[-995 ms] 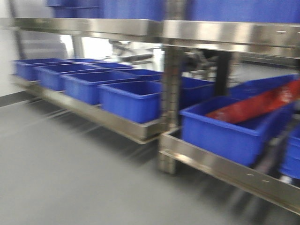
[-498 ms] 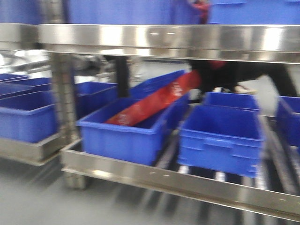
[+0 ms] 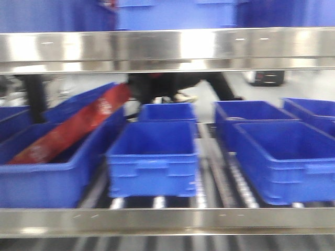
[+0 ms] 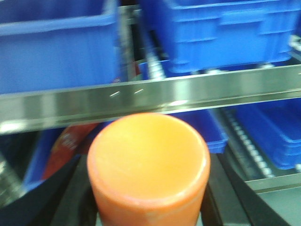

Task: Place cylindrical capacitor in blue bin on shelf
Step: 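Approach the shelf and position both grippers above the blue bins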

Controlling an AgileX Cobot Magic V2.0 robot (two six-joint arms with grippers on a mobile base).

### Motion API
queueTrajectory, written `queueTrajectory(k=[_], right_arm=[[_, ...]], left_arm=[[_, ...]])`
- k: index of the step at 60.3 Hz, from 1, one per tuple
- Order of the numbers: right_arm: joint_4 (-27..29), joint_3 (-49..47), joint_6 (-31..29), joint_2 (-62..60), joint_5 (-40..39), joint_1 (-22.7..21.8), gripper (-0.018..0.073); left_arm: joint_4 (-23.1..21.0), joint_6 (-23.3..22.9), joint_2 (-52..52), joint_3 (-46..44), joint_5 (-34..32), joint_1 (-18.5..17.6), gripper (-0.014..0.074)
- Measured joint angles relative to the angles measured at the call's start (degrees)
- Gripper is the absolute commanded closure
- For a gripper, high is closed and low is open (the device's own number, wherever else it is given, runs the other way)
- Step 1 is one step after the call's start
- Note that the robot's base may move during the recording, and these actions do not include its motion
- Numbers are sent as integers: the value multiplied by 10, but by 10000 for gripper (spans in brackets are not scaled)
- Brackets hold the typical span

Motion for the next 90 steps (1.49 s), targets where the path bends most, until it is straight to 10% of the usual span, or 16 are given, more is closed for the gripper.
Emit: queueTrajectory(k=[90], right_arm=[[0,0,0,0,0,0,721]], left_arm=[[-1,0,0,0,0,0,707]])
